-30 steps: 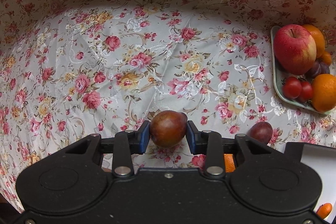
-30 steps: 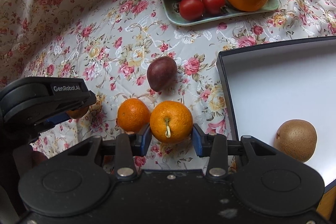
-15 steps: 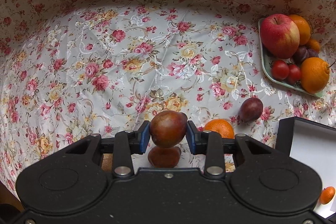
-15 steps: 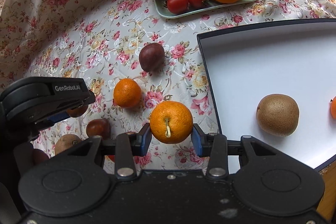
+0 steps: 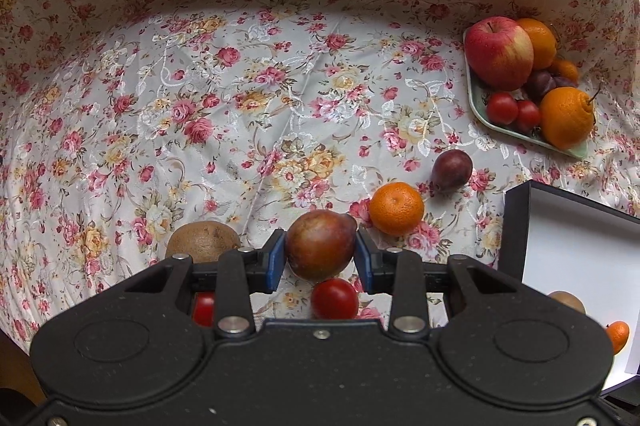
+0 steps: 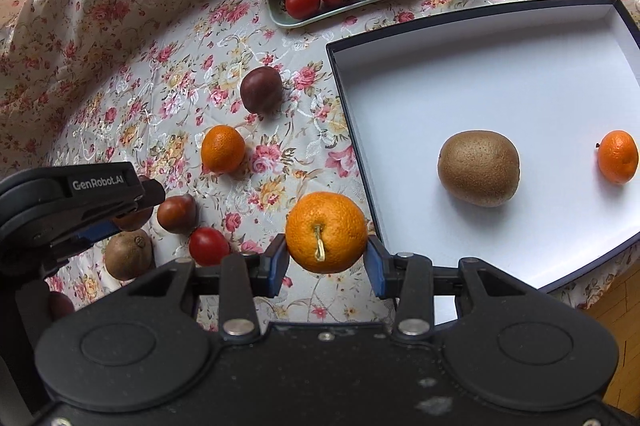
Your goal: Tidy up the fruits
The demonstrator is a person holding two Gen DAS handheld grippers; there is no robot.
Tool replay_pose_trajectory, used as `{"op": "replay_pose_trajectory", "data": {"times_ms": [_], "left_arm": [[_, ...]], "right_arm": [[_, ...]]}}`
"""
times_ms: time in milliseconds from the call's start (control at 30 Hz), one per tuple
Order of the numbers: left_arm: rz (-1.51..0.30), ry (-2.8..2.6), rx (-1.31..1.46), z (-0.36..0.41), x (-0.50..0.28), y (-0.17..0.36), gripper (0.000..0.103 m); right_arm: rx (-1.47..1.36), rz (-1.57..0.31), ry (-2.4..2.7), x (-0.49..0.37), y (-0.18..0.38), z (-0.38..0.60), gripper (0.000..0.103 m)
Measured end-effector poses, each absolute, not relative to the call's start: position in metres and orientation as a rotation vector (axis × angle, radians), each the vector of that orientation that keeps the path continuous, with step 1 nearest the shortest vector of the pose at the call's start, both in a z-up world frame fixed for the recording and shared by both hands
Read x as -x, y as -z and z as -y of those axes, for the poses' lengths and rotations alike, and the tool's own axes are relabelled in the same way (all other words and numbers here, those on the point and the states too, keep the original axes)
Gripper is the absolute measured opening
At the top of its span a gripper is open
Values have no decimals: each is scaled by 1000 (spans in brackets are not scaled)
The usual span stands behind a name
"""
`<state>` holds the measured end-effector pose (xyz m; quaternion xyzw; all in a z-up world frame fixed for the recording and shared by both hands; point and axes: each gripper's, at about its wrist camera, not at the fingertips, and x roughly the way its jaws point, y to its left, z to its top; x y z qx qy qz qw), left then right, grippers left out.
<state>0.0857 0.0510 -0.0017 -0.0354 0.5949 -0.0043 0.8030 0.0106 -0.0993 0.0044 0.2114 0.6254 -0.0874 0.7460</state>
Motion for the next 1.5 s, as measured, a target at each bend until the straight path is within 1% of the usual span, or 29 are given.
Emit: {"op": "replay_pose_trajectory", "data": {"times_ms": [567, 700, 1100, 1267, 1500], "left_arm": [[-1274, 182, -14, 17, -40, -8, 45], [-1266, 225, -28, 36, -35, -12, 39], [-1248, 305, -86, 92, -25, -11, 39], [-1220, 284, -111, 88, -27, -10, 39], [-1261, 151, -34, 45, -53, 0, 42]], "right_arm": [[-568, -1302, 363, 23, -12, 174, 43], [-585, -1275, 426, 30, -14, 202, 43], [-638, -1223, 586, 54, -14, 272, 43], [-646, -1209, 577, 57, -20, 276, 43], [-622, -1216, 530, 52, -25, 258, 43]]}}
